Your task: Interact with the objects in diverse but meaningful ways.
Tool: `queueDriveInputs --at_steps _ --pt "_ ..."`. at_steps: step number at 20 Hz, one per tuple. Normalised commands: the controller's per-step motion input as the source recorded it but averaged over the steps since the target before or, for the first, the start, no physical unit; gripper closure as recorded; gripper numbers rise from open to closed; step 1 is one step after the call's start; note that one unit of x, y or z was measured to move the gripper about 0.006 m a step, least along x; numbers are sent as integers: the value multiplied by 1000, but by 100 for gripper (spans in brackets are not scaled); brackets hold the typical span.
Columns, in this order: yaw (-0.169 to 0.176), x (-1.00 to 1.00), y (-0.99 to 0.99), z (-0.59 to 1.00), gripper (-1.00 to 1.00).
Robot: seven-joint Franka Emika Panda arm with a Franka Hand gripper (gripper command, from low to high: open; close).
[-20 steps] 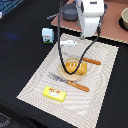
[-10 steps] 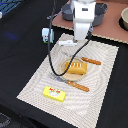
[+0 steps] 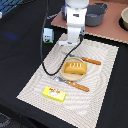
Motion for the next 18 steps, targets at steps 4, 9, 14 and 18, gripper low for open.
queueDriveInputs --at_steps 4,9,14,18 --pt "-26 -131 37 -216 -100" --pt "-55 217 -29 -37 -100" --pt "-37 18 -13 -235 -100" --pt "-5 -51 9 -401 -100"
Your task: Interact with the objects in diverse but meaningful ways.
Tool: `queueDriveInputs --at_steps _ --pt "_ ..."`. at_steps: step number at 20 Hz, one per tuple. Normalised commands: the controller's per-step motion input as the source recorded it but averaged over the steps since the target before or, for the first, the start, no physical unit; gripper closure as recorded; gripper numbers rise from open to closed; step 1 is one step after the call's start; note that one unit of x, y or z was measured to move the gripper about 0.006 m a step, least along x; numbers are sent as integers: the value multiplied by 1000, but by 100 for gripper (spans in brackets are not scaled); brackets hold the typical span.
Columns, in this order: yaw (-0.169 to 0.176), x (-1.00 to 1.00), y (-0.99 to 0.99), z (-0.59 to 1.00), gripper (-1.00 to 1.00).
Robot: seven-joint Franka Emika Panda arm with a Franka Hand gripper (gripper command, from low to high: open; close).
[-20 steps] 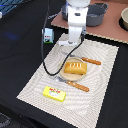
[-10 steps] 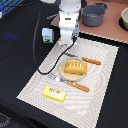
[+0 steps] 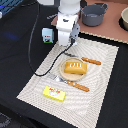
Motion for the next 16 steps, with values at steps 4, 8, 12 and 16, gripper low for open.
queueDriveInputs --at_steps 4,8,12,16 --pt "0 -36 59 -361 -100" --pt "0 -37 59 -348 100" --pt "0 -34 61 -360 100" --pt "2 -16 105 -343 100"
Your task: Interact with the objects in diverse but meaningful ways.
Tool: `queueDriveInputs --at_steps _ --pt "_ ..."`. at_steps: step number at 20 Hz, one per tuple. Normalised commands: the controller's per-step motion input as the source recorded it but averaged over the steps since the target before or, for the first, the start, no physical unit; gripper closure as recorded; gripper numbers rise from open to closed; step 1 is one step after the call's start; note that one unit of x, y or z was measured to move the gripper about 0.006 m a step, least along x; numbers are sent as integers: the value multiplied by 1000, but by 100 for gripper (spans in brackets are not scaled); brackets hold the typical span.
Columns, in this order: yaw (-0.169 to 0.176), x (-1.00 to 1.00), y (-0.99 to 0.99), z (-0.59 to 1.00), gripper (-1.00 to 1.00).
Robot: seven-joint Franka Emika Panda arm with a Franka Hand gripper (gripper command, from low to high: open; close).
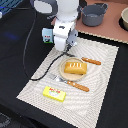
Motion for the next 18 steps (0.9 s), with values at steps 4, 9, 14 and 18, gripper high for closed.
queueDriveInputs --at_steps 4,9,14,18 --pt "2 -157 342 216 100" --pt "35 -459 633 999 100" --pt "24 -203 491 1000 100" --pt "-31 590 61 869 100"
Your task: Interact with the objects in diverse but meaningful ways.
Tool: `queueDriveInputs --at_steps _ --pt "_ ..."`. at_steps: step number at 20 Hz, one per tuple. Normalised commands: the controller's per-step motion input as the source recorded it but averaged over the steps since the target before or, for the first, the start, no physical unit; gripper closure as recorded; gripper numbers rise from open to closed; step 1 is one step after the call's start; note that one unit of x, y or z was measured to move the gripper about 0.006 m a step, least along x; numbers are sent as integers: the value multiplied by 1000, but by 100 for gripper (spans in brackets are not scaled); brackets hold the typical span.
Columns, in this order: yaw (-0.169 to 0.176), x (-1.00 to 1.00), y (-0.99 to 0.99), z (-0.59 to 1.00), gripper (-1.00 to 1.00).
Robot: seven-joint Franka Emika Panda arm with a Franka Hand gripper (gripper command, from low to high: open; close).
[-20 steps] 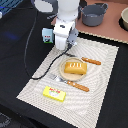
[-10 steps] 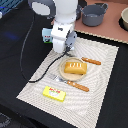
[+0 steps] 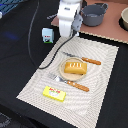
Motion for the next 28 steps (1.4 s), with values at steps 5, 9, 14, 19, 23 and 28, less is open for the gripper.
queueDriveInputs --at_steps 5,9,14,19,23,28 --pt "-59 770 -374 627 100" --pt "-39 496 -812 406 100" --pt "-4 336 -929 314 100" --pt "-2 135 -986 215 100" --pt "-14 11 -956 96 100" --pt "-32 0 -915 5 100"
